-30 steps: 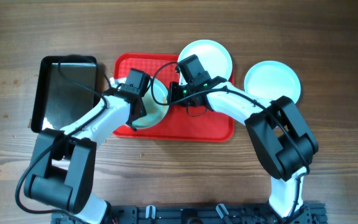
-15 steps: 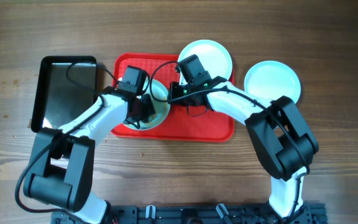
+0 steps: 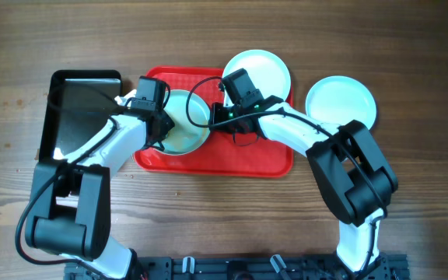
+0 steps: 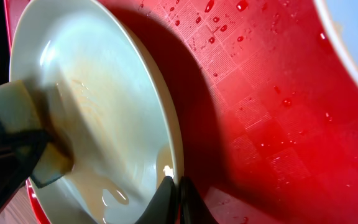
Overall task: Clean dirty plates on tray and stack at the side
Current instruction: 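Scrub the plate's left side with the sponge in the left gripper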
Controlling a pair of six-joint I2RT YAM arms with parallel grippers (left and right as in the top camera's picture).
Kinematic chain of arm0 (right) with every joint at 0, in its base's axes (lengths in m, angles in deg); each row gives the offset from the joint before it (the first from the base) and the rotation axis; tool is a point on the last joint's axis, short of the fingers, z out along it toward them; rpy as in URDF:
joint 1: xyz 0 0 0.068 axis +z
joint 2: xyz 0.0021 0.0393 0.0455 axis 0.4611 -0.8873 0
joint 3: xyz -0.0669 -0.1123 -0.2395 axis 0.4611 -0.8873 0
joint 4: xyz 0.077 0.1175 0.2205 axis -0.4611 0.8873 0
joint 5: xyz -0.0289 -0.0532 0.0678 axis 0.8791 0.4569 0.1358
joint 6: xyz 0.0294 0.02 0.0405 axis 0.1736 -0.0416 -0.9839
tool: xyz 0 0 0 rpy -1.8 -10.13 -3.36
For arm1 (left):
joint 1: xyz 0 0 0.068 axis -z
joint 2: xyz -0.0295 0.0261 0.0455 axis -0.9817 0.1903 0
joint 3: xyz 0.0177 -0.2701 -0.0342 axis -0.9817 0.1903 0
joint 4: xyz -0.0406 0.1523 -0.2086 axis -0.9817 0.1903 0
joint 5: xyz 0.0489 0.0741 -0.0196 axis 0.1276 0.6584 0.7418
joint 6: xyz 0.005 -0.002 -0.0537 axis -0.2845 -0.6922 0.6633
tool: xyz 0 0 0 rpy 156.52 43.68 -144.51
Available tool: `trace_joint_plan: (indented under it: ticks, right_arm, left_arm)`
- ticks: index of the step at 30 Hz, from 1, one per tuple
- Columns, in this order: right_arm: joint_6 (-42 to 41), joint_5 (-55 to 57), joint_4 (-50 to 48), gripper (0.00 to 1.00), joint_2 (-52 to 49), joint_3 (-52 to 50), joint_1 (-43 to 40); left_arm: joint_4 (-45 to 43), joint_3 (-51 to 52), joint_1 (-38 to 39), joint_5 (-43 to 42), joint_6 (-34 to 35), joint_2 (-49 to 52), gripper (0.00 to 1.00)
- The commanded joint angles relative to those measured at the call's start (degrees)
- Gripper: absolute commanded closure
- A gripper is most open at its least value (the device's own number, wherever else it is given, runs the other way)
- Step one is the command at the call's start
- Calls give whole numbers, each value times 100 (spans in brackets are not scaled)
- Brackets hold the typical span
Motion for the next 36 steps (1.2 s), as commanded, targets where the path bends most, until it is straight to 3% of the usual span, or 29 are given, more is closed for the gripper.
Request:
trace_joint_plan:
  ticks: [1,3,12,15,18,29,32,36]
  right_arm:
    - [4,55,52,96,-160,-17,7]
    - [4,52,48,96,-160,-17,9]
    - [-173,-181,-197,95,-457,-17,9]
    - [-251,-302,-247,90,-546,-17,9]
    - [-258,-339,-249,95,-560,-17,9]
    - [-249,-393,-203,96,-560,-17,7]
    - [-251,-393,-205,96,-560,-17,7]
    - [-247,-393,-205,95,-560,-17,7]
  left_arm:
    - [59,4,-48,-1366,-1384,146,96]
    - [-2,4,-48,-1635,-1698,146,96]
    - [-22,4,-48,-1705,-1609,146,96]
    - [-26,4,-46,-1703,-1611,146,96]
    - [-118,4,-48,-1672,-1611,146,96]
    - [-2065,2,-48,181,-1613,144,96]
    - [-1786,-2,-46,184,-1611,142,96]
    - [-514,-4,-46,59,-1613,140,96]
